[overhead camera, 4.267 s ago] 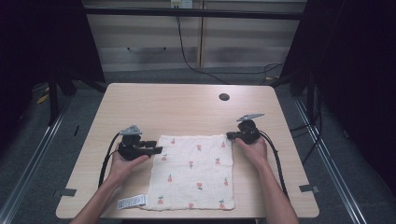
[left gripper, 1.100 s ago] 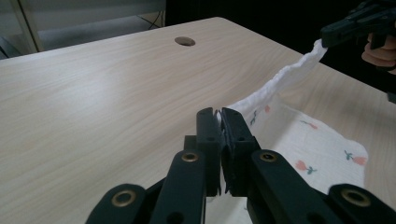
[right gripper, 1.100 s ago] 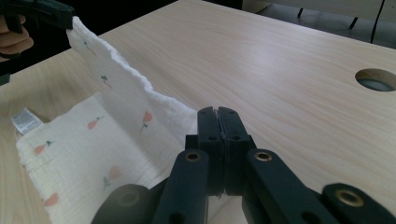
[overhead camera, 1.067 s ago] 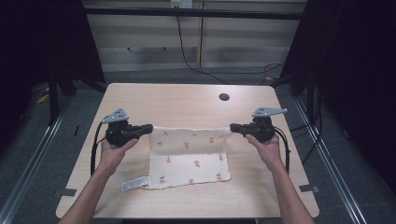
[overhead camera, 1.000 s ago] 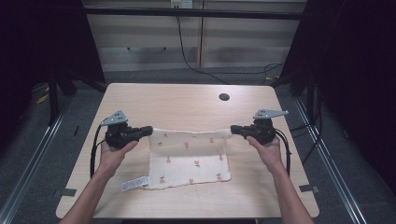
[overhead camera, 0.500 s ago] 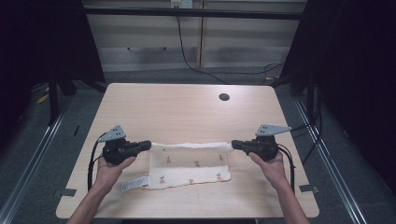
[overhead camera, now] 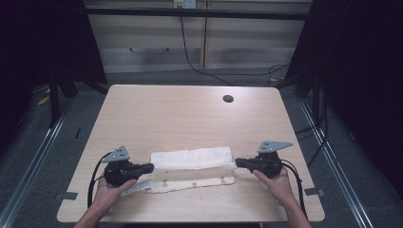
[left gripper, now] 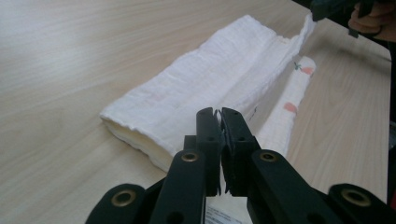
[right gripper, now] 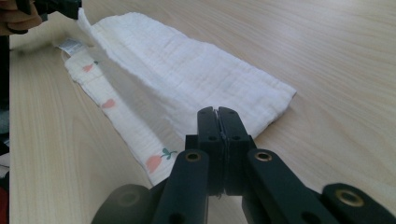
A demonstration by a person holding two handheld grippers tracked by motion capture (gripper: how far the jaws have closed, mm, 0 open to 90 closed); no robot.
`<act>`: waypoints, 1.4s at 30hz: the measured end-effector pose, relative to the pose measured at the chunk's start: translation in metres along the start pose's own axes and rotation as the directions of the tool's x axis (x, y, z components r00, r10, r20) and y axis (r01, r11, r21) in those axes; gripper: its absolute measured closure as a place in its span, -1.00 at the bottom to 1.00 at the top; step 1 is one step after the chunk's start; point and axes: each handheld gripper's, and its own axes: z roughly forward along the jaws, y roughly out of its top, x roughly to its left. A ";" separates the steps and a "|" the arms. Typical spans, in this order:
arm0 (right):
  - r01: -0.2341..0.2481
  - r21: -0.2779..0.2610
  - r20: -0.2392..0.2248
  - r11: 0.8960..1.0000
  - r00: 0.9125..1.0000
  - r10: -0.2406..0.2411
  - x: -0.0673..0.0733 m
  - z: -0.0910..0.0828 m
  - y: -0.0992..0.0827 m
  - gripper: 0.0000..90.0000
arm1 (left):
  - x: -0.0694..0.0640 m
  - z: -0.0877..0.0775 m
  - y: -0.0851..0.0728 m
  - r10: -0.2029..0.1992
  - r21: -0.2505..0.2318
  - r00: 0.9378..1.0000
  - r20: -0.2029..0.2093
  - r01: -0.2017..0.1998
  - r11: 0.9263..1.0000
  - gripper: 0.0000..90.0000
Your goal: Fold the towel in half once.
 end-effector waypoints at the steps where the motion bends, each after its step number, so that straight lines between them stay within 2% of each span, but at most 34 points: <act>1: 0.003 0.000 0.003 1.000 1.000 -0.003 0.000 -0.001 0.000 0.98 | -0.002 0.000 -0.001 -0.006 0.000 1.000 0.006 0.006 1.000 0.93; 4: 0.000 -0.012 0.005 1.000 1.000 0.000 0.002 -0.006 -0.001 0.99 | -0.006 -0.003 -0.004 0.009 0.012 1.000 0.002 -0.009 1.000 0.93; 6: 0.000 -0.006 0.006 1.000 1.000 0.000 0.004 -0.007 -0.004 0.99 | -0.008 -0.004 -0.008 -0.015 0.008 1.000 0.017 0.015 1.000 0.93; 8: 0.001 0.019 0.000 1.000 1.000 -0.001 0.006 -0.004 -0.007 0.99 | -0.011 -0.001 -0.010 -0.005 0.029 1.000 0.020 0.005 1.000 0.93; 9: 0.012 0.041 0.006 0.999 1.000 -0.012 0.008 -0.002 -0.009 0.99 | -0.012 0.001 -0.010 0.002 0.038 0.999 0.036 -0.004 0.999 0.93; 11: 0.010 0.049 0.005 0.999 1.000 -0.010 0.009 -0.001 -0.012 0.99 | -0.014 0.004 -0.011 0.012 0.058 0.999 0.030 -0.014 0.998 0.93; 14: 0.004 0.052 0.003 0.999 1.000 -0.004 0.010 -0.002 -0.015 0.99 | -0.013 0.006 -0.014 0.006 0.077 0.999 0.033 -0.008 0.997 0.93; 16: -0.003 0.063 0.003 0.998 1.000 0.003 0.011 -0.002 -0.018 0.98 | -0.015 0.005 -0.015 0.016 0.083 0.999 0.031 -0.019 0.996 0.93; 18: -0.001 0.085 -0.002 0.996 1.000 0.002 0.011 0.001 -0.021 0.99 | -0.017 0.005 -0.016 0.044 0.083 0.999 0.008 -0.044 0.996 0.93; 19: 0.002 0.095 0.002 0.996 1.000 -0.002 0.011 0.002 -0.021 0.98 | -0.019 0.005 -0.016 0.049 0.088 0.999 0.015 -0.050 0.995 0.93; 24: 0.006 0.096 0.003 0.995 1.000 -0.006 0.015 0.001 -0.024 0.97 | -0.020 0.008 -0.020 0.037 0.114 0.999 0.021 -0.040 0.993 0.89; 28: 0.015 0.085 -0.020 0.996 1.000 -0.014 0.016 -0.001 -0.025 0.93 | -0.018 0.004 -0.019 0.019 0.083 0.999 0.031 -0.022 0.996 0.79; 31: 0.012 0.072 -0.026 0.997 1.000 -0.011 0.017 -0.003 -0.024 0.85 | -0.015 0.002 -0.018 0.001 0.070 0.998 0.065 -0.006 0.998 0.63; 37: 0.024 0.030 -0.046 0.999 0.999 -0.023 0.022 -0.007 -0.019 0.77 | -0.013 0.002 -0.017 -0.008 0.060 0.998 0.064 0.005 0.998 0.60; 42: 0.018 0.028 -0.047 0.999 0.999 -0.016 0.021 -0.006 -0.017 0.74 | -0.009 -0.001 -0.016 -0.022 0.046 0.998 0.056 0.019 0.999 0.50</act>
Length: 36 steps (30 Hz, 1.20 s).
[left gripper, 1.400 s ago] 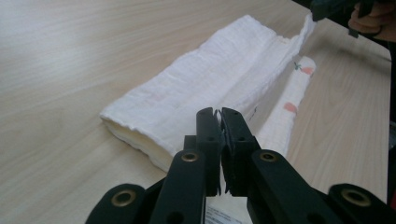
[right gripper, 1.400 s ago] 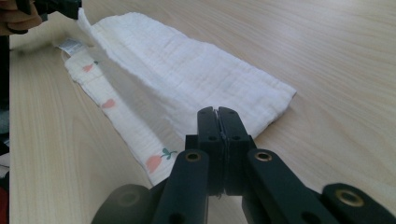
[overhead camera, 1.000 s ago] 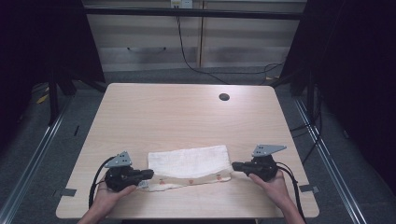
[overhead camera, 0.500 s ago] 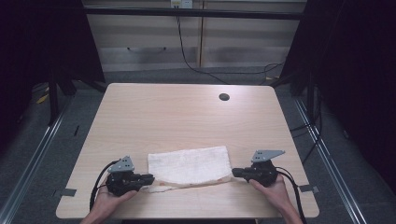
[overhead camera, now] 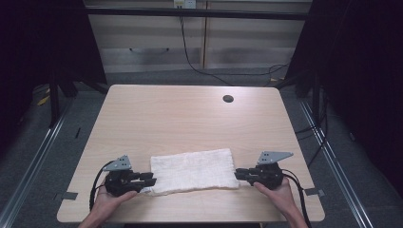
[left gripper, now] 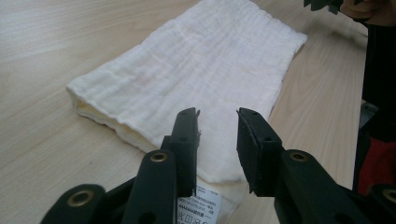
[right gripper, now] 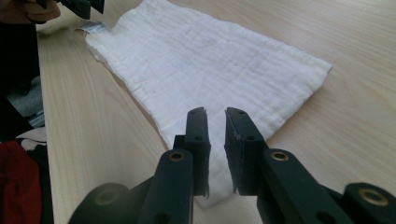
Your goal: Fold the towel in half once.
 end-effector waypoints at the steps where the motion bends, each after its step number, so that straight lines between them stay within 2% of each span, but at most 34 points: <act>1: -0.001 -0.002 0.004 1.000 1.000 0.001 -0.001 0.000 0.000 0.72 | 0.001 0.001 0.000 -0.005 0.000 1.000 -0.001 0.005 1.000 0.48; 4: -0.017 -0.008 0.013 1.000 1.000 0.017 -0.003 0.000 0.001 0.58 | 0.004 0.001 0.000 -0.014 0.000 1.000 -0.007 0.014 1.000 0.41; 7: -0.018 -0.004 0.023 1.000 1.000 0.018 -0.005 0.003 0.002 0.53 | 0.006 0.001 0.001 -0.019 -0.001 0.999 -0.026 0.019 1.000 0.35; 10: -0.014 0.008 0.030 1.000 0.999 0.014 -0.008 0.006 0.006 0.57 | 0.010 0.003 0.003 -0.024 0.009 0.999 -0.036 0.025 1.000 0.33; 11: -0.013 0.007 0.037 1.000 0.999 0.012 -0.010 0.006 0.009 0.59 | 0.012 0.003 0.004 -0.012 0.015 0.998 -0.054 0.013 1.000 0.33; 13: -0.011 0.002 0.049 1.000 0.999 0.011 -0.017 0.009 0.015 0.62 | 0.017 0.004 0.008 -0.019 0.014 0.998 -0.067 0.020 1.000 0.36; 15: -0.022 -0.001 0.058 1.000 0.998 0.022 -0.025 0.012 0.022 0.68 | 0.020 0.006 0.015 0.003 0.031 0.997 -0.077 0.000 1.000 0.36; 17: -0.011 0.015 0.076 1.000 0.997 0.010 -0.031 0.018 0.028 0.70 | 0.022 0.010 0.022 0.003 0.028 0.997 -0.074 -0.001 1.000 0.37; 19: -0.007 0.009 0.076 1.000 0.997 0.006 -0.035 0.023 0.036 0.71 | 0.024 0.015 0.027 0.018 0.034 0.996 -0.090 -0.015 0.999 0.38; 20: 0.000 0.010 0.084 1.000 0.996 -0.001 -0.037 0.026 0.040 0.71 | 0.026 0.018 0.029 0.011 0.027 0.996 -0.088 -0.009 1.000 0.39; 23: -0.015 0.006 0.086 1.000 0.996 0.014 -0.049 0.033 0.049 0.66 | 0.036 0.028 0.035 0.005 0.048 0.996 -0.093 0.000 0.999 0.41; 25: -0.041 0.006 0.093 0.999 0.995 0.040 -0.060 0.039 0.052 0.57 | 0.042 0.035 0.032 -0.017 0.054 0.994 -0.106 0.023 0.998 0.38; 26: -0.061 0.027 0.097 0.998 0.994 0.058 -0.065 0.043 0.052 0.49 | 0.043 0.038 0.030 -0.023 0.059 0.994 -0.105 0.029 0.998 0.38; 27: -0.067 0.045 0.112 0.997 0.992 0.062 -0.069 0.047 0.051 0.50 | 0.044 0.041 0.028 -0.021 0.075 0.995 -0.101 0.029 0.997 0.38; 29: -0.085 0.037 0.097 0.996 0.992 0.081 -0.075 0.054 0.048 0.51 | 0.043 0.043 0.025 -0.015 0.089 0.994 -0.109 0.025 0.996 0.36; 33: -0.091 0.050 0.089 0.995 0.992 0.086 -0.079 0.066 0.047 0.52 | 0.045 0.046 0.023 -0.020 0.081 0.993 -0.112 0.030 0.996 0.36; 36: -0.088 0.059 0.083 0.994 0.993 0.083 -0.079 0.071 0.046 0.53 | 0.046 0.046 0.023 -0.003 0.082 0.993 -0.114 0.013 0.997 0.37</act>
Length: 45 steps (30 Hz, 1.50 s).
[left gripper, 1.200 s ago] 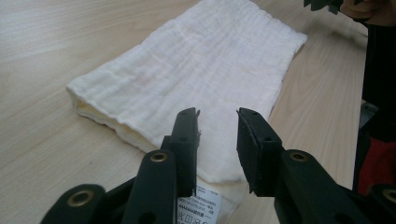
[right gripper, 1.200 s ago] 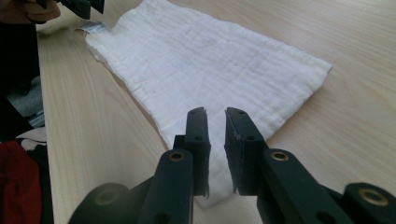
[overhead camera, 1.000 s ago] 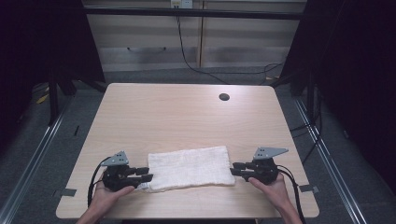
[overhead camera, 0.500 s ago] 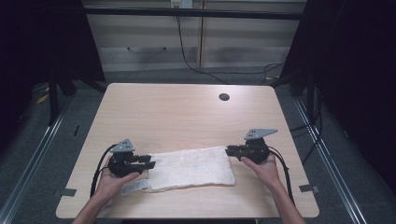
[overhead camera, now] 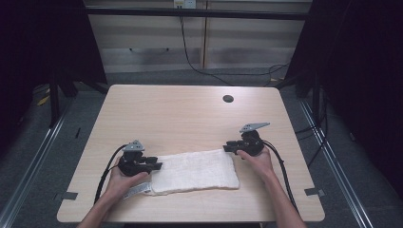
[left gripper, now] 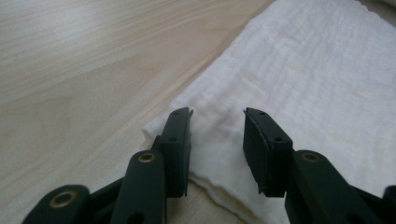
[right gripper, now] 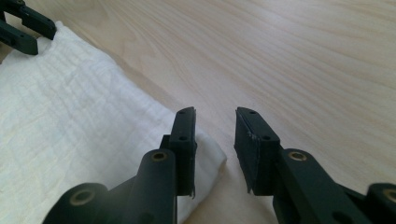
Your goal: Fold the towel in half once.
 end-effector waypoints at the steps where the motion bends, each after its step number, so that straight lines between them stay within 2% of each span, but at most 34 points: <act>1: 0.003 0.002 0.000 1.000 1.000 -0.003 0.000 0.002 -0.001 0.53 | 0.000 0.000 0.000 0.001 -0.002 1.000 0.000 -0.001 1.000 0.37; 6: -0.002 0.008 0.002 1.000 1.000 0.002 0.001 0.007 -0.005 0.53 | 0.003 0.001 0.000 0.005 -0.013 1.000 -0.018 -0.005 1.000 0.39; 14: 0.025 0.024 -0.009 0.999 1.000 -0.025 0.003 0.014 -0.008 0.65 | 0.004 0.001 -0.001 0.004 -0.021 1.000 -0.009 -0.004 1.000 0.39; 20: 0.057 0.046 0.001 0.997 0.998 -0.057 0.006 0.010 -0.010 0.91 | 0.003 0.001 -0.002 -0.002 -0.025 1.000 -0.013 0.002 1.000 0.37; 24: 0.061 0.068 0.014 0.996 0.998 -0.062 0.012 0.002 -0.015 0.96 | -0.003 0.000 -0.002 0.013 -0.006 1.000 -0.027 -0.013 1.000 0.36; 27: 0.059 0.073 0.012 0.996 0.998 -0.060 0.016 -0.003 -0.019 0.97 | -0.009 0.000 -0.001 0.017 0.015 1.000 -0.017 -0.017 1.000 0.36; 29: 0.057 0.074 0.010 0.996 0.998 -0.058 0.018 -0.006 -0.022 0.97 | -0.011 -0.001 -0.001 0.019 0.027 1.000 0.011 -0.019 0.999 0.36; 31: 0.049 0.074 0.006 0.996 0.999 -0.050 0.021 -0.009 -0.026 0.97 | -0.013 -0.003 0.000 0.020 0.023 1.000 0.018 -0.021 1.000 0.36; 32: 0.049 0.079 0.009 0.996 0.999 -0.050 0.022 -0.010 -0.027 0.97 | -0.012 -0.005 0.001 0.022 0.019 0.999 0.026 -0.023 1.000 0.36; 34: 0.050 0.089 0.016 0.995 0.999 -0.051 0.023 -0.014 -0.029 0.97 | -0.009 -0.009 0.005 0.019 0.005 1.000 0.014 -0.019 1.000 0.33; 37: 0.039 0.078 0.013 0.996 0.999 -0.040 0.023 -0.019 -0.034 0.97 | 0.002 -0.013 0.012 -0.029 -0.031 1.000 -0.010 0.028 0.999 0.32; 39: 0.034 0.085 0.020 0.996 0.999 -0.036 0.023 -0.022 -0.036 0.97 | 0.009 -0.012 0.016 -0.034 -0.004 0.999 0.010 0.034 0.999 0.33; 41: 0.039 0.086 0.026 0.996 0.999 -0.041 0.022 -0.023 -0.037 0.97 | 0.014 -0.010 0.021 -0.035 -0.015 0.999 -0.013 0.035 0.999 0.37; 42: 0.036 0.086 0.026 0.996 0.999 -0.038 0.023 -0.024 -0.037 0.97 | 0.016 -0.008 0.024 -0.054 -0.024 0.999 0.005 0.054 0.998 0.37; 43: 0.036 0.087 0.028 0.996 0.999 -0.039 0.023 -0.024 -0.037 0.97 | 0.018 -0.005 0.025 -0.053 -0.036 0.998 0.016 0.054 0.998 0.37; 45: 0.034 0.084 0.028 0.996 0.999 -0.037 0.023 -0.024 -0.037 0.97 | 0.017 0.000 0.026 -0.042 -0.026 0.999 0.026 0.043 0.999 0.38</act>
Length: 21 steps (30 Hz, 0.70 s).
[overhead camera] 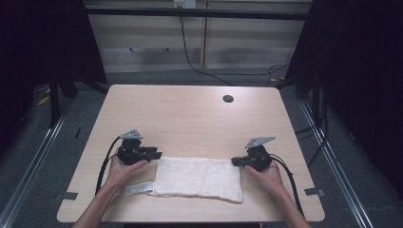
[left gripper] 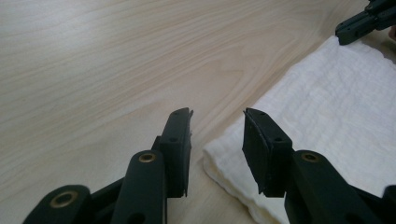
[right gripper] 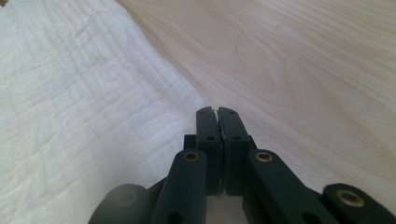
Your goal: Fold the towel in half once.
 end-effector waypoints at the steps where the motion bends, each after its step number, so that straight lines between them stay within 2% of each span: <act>1: -0.004 -0.005 -0.006 1.000 1.000 0.004 0.000 0.000 0.000 0.97 | -0.002 0.003 -0.001 0.012 0.015 1.000 -0.002 -0.012 1.000 0.40; 3: -0.007 -0.008 -0.008 1.000 1.000 0.007 -0.001 0.000 -0.001 0.97 | -0.005 0.008 -0.002 0.034 0.047 0.999 -0.016 -0.034 0.998 0.41; 8: -0.007 -0.004 0.003 1.000 1.000 0.007 0.000 0.000 -0.001 0.97 | -0.007 0.010 -0.006 0.062 0.066 0.998 -0.006 -0.062 0.996 0.43; 10: -0.007 -0.007 0.003 1.000 1.000 0.007 0.000 0.000 -0.001 0.97 | -0.008 0.014 -0.008 0.080 0.081 0.997 -0.025 -0.077 0.994 0.43; 12: -0.005 -0.005 0.003 1.000 1.000 0.005 0.000 0.000 -0.001 0.97 | -0.008 0.014 -0.009 0.081 0.077 0.996 -0.022 -0.079 0.994 0.44; 15: -0.008 -0.006 0.004 1.000 1.000 0.008 0.001 0.000 -0.001 0.97 | -0.012 0.013 -0.011 0.108 0.081 0.994 -0.036 -0.105 0.991 0.42; 16: -0.006 -0.010 -0.001 1.000 1.000 0.006 0.000 0.001 -0.001 0.97 | -0.013 0.012 -0.011 0.120 0.086 0.992 -0.037 -0.116 0.989 0.50; 18: -0.010 -0.013 -0.005 1.000 1.000 0.010 -0.001 0.001 -0.001 0.97 | -0.015 0.012 -0.012 0.163 0.094 0.985 -0.055 -0.157 0.983 0.67; 19: -0.013 -0.012 -0.005 1.000 1.000 0.013 -0.001 0.001 -0.001 0.97 | -0.015 0.011 -0.012 0.163 0.098 0.986 -0.032 -0.160 0.982 0.76; 20: -0.014 -0.012 -0.005 1.000 1.000 0.014 0.000 0.001 -0.001 0.97 | -0.016 0.011 -0.013 0.165 0.092 0.986 -0.031 -0.161 0.983 0.87; 21: -0.011 -0.013 -0.005 1.000 1.000 0.011 0.000 0.001 -0.001 0.97 | -0.016 0.011 -0.013 0.160 0.093 0.987 -0.031 -0.157 0.983 0.88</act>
